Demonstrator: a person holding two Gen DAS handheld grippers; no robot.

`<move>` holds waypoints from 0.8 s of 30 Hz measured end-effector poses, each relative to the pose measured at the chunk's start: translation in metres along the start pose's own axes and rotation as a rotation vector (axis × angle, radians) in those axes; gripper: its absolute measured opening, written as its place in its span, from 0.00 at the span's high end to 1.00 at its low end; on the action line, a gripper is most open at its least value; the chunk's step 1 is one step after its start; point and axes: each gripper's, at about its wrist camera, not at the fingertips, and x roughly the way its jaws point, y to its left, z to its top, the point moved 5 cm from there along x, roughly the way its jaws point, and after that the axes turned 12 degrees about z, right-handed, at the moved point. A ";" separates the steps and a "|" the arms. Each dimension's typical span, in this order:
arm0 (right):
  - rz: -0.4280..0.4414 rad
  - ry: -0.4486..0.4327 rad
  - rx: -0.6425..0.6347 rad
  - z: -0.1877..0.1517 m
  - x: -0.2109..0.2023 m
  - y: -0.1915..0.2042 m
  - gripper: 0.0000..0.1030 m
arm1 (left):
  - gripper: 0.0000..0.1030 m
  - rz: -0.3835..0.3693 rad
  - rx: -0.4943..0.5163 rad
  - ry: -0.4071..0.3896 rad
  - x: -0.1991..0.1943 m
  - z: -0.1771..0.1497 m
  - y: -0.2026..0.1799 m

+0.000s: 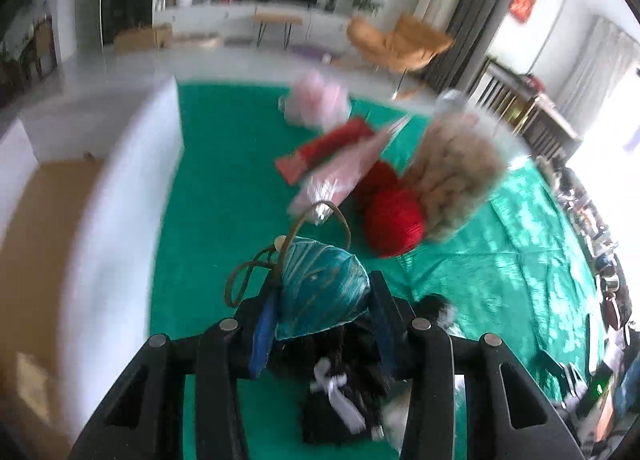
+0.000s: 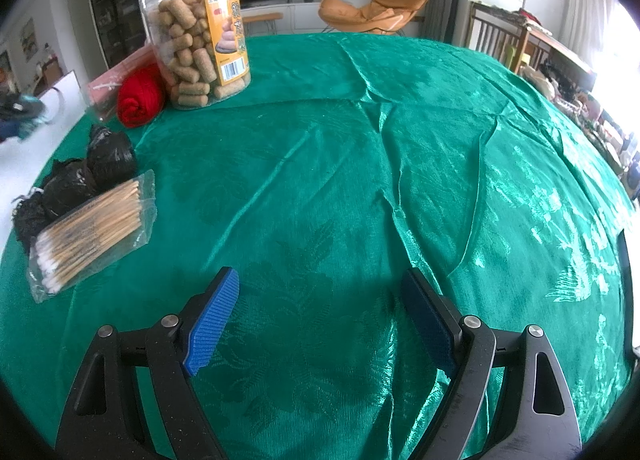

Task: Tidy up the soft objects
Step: 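Grasp the teal fabric pouch with the left gripper and lift it, then carry the teal pouch to the box with the left gripper while the right grasps the black bundle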

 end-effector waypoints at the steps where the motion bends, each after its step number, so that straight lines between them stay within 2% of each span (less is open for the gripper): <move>1: 0.039 -0.014 0.031 0.002 -0.004 -0.001 0.17 | 0.59 -0.001 0.004 -0.027 -0.015 -0.002 0.003; 3: 0.179 -0.073 0.156 0.010 -0.020 0.002 0.17 | 0.59 -0.010 0.004 -0.070 -0.041 -0.006 0.010; 5: 0.296 -0.084 0.231 0.022 -0.030 0.018 0.17 | 0.59 -0.004 0.001 -0.109 -0.061 -0.012 0.019; 6: 0.381 -0.067 0.264 0.030 -0.031 0.032 0.17 | 0.59 -0.003 -0.004 -0.122 -0.069 -0.017 0.023; 8: 0.606 0.008 0.324 0.049 -0.022 0.072 0.17 | 0.59 -0.011 -0.028 -0.132 -0.088 -0.027 0.038; 9: 0.683 0.050 0.341 0.057 -0.015 0.091 0.17 | 0.59 -0.019 -0.047 -0.133 -0.093 -0.033 0.043; 10: 0.749 0.130 0.351 0.065 0.001 0.116 0.17 | 0.59 -0.025 -0.058 -0.134 -0.097 -0.034 0.045; 12: 0.754 0.246 0.356 0.070 0.029 0.144 0.20 | 0.59 -0.034 -0.076 -0.144 -0.109 -0.041 0.051; 13: 0.686 0.304 0.355 0.071 0.048 0.154 0.20 | 0.59 -0.035 -0.078 -0.154 -0.116 -0.045 0.054; 17: 0.531 0.319 0.383 0.084 0.084 0.157 0.20 | 0.58 -0.022 -0.070 -0.202 -0.140 -0.055 0.062; 19: 0.494 0.307 0.399 0.093 0.098 0.156 0.20 | 0.58 -0.021 -0.072 -0.210 -0.144 -0.059 0.064; 21: 0.461 0.319 0.394 0.097 0.110 0.157 0.26 | 0.58 -0.023 -0.078 -0.210 -0.143 -0.063 0.065; 22: 0.446 0.303 0.384 0.101 0.112 0.156 0.35 | 0.58 -0.020 -0.078 -0.208 -0.142 -0.065 0.066; 23: 0.419 0.303 0.372 0.103 0.113 0.155 0.63 | 0.58 -0.016 -0.079 -0.203 -0.140 -0.067 0.067; 24: 0.430 0.302 0.385 0.103 0.113 0.153 0.64 | 0.58 -0.017 -0.084 -0.195 -0.138 -0.068 0.069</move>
